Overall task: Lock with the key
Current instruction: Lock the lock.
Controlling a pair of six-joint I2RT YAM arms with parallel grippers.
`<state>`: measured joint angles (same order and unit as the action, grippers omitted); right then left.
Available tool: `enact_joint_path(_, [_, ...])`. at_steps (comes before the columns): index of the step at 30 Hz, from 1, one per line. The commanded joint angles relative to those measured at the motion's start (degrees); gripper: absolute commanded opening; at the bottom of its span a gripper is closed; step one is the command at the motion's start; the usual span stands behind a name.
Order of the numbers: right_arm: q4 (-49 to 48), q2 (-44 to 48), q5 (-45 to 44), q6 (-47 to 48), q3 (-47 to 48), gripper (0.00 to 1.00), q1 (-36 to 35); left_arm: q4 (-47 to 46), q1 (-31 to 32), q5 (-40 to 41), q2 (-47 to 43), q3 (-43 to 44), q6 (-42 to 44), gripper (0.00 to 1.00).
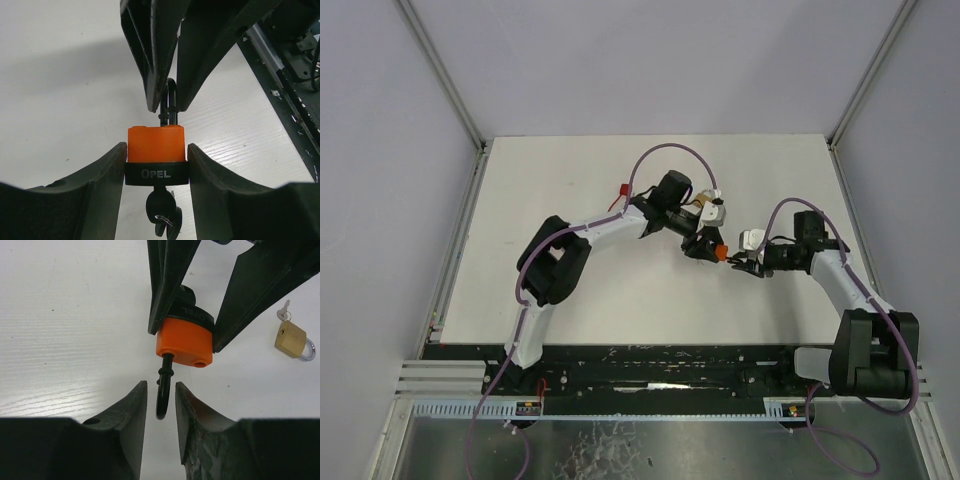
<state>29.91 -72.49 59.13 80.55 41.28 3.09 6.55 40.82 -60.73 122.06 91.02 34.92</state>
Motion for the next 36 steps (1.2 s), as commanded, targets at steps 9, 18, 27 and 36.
enact_joint_path(9, [7.6,0.1,2.4,-4.2,7.9,0.0,-1.0,-10.2,-0.6,-2.9,-2.9,-0.5,-6.4,0.24])
enact_joint_path(18, [10.1,0.9,2.0,-12.5,11.8,0.0,-0.9,-44.8,-2.0,5.3,-12.7,-20.8,-16.0,0.81])
enact_joint_path(27, [18.0,-0.8,4.3,-8.3,14.5,0.0,-0.9,-64.1,-2.6,7.6,-19.9,-35.7,-21.5,0.83])
enact_joint_path(36, [21.0,0.6,4.7,-2.5,13.8,0.0,-0.9,-52.3,1.5,12.0,-22.4,-37.3,-11.5,0.8])
